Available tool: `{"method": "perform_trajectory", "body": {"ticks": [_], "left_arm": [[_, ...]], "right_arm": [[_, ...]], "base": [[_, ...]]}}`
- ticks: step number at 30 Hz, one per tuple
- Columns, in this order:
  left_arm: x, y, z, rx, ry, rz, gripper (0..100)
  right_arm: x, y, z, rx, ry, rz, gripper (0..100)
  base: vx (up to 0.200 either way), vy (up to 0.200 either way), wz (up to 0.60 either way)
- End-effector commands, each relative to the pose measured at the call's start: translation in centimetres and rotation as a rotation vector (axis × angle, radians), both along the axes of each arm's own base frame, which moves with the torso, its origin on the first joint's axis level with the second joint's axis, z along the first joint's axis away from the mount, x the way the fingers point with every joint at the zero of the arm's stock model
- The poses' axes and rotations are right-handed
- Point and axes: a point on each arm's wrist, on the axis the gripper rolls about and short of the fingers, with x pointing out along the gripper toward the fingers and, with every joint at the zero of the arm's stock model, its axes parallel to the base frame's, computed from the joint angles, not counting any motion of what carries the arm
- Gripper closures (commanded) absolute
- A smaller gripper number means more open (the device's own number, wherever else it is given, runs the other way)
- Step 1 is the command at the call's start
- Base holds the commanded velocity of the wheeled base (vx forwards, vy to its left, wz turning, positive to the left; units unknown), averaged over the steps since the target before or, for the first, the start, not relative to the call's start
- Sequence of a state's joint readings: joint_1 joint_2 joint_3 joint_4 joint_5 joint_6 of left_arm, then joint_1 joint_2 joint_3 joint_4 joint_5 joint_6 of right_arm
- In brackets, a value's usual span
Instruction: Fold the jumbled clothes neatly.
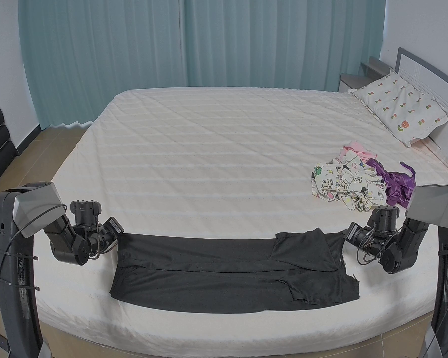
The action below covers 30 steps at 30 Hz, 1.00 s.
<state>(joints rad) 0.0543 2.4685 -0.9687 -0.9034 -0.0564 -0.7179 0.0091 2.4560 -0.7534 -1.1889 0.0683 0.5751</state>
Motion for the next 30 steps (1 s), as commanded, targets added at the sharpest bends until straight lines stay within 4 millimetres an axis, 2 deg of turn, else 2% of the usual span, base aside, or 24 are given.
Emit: {"method": "perform_trajectory", "body": {"ticks": [1, 12, 16, 17, 18, 23, 28, 30], "left_arm": [[0.0, 0.0, -0.1, 0.000, 0.002, -0.001, 100], [0.0, 0.0, -0.2, 0.003, 0.003, -0.001, 100], [0.0, -0.1, -0.2, 0.011, 0.006, -0.006, 100], [0.0, -0.2, -0.2, 0.014, 0.005, -0.009, 0], [0.0, -0.2, -0.2, 0.014, 0.005, -0.009, 0], [-0.1, -0.2, -0.6, 0.033, 0.014, -0.021, 0], [-0.2, -0.1, -0.5, 0.030, 0.012, -0.019, 0], [-0.8, 0.1, -0.2, 0.020, 0.020, -0.007, 0]], "right_arm": [[0.1, -0.2, 0.0, 0.001, -0.001, -0.004, 100], [0.4, -0.3, -0.5, 0.003, 0.000, -0.003, 100], [0.2, 0.2, -0.9, 0.004, 0.016, 0.014, 100], [0.2, 0.3, -0.9, 0.004, 0.016, 0.017, 100], [0.2, 0.3, -0.9, 0.004, 0.016, 0.017, 0], [0.3, 1.0, -0.8, 0.004, 0.016, 0.035, 0], [0.2, 0.5, -0.3, 0.007, 0.001, 0.023, 0], [-0.5, 0.0, 0.9, 0.015, -0.008, 0.003, 0]], "base": [[0.000, 0.000, 0.00], [0.000, 0.000, 0.00], [0.000, 0.000, 0.00], [0.000, 0.000, 0.00], [0.000, 0.000, 0.00], [0.000, 0.000, 0.00], [0.000, 0.000, 0.00], [0.000, 0.000, 0.00]]}}
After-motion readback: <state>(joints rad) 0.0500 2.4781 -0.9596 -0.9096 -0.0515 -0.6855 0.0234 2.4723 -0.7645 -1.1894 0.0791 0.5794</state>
